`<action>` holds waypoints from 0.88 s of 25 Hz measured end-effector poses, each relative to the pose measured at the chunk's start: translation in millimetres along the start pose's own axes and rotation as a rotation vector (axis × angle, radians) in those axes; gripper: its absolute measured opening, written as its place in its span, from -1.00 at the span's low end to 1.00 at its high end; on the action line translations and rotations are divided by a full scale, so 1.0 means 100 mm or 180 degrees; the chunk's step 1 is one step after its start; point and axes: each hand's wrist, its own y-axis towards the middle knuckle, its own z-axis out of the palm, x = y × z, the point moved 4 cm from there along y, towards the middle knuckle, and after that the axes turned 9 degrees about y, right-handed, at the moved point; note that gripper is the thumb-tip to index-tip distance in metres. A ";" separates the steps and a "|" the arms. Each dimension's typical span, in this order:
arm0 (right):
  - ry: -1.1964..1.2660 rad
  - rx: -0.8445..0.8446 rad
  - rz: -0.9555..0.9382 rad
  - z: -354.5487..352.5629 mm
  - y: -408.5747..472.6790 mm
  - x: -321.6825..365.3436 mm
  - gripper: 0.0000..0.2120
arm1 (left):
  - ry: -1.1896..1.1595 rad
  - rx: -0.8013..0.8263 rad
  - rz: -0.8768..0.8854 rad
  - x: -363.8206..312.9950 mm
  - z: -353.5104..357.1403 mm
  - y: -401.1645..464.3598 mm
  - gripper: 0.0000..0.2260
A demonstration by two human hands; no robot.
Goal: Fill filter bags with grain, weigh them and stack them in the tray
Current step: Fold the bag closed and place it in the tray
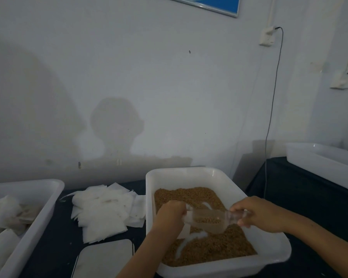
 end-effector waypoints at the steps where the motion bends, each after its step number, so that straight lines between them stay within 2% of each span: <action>1: -0.0189 -0.0026 0.0075 -0.01 0.00 0.03 -0.82 | -0.0107 -0.0013 -0.0070 0.01 0.00 -0.01 -0.76; 6: -0.0893 -0.0012 0.0319 -0.10 -0.01 0.23 -0.73 | -0.0476 -0.0316 -0.0189 0.02 -0.02 -0.10 -0.73; 9: -0.1290 0.0049 0.0336 -0.16 0.04 0.42 -0.74 | -0.0662 -0.0437 -0.0210 -0.02 -0.03 -0.13 -0.79; 13: -0.1791 0.0133 0.0332 -0.28 0.12 0.70 -0.70 | -0.0979 -0.0656 -0.0543 0.06 -0.04 -0.15 -0.90; 15: -0.1919 0.0194 0.0351 -0.33 0.15 0.80 -0.70 | -0.1008 -0.0728 -0.0673 0.09 -0.06 -0.16 -0.95; 22: -0.2268 0.0382 0.0400 -0.37 0.21 0.97 -0.69 | -0.0935 -0.0810 -0.0777 0.11 -0.07 -0.16 -0.91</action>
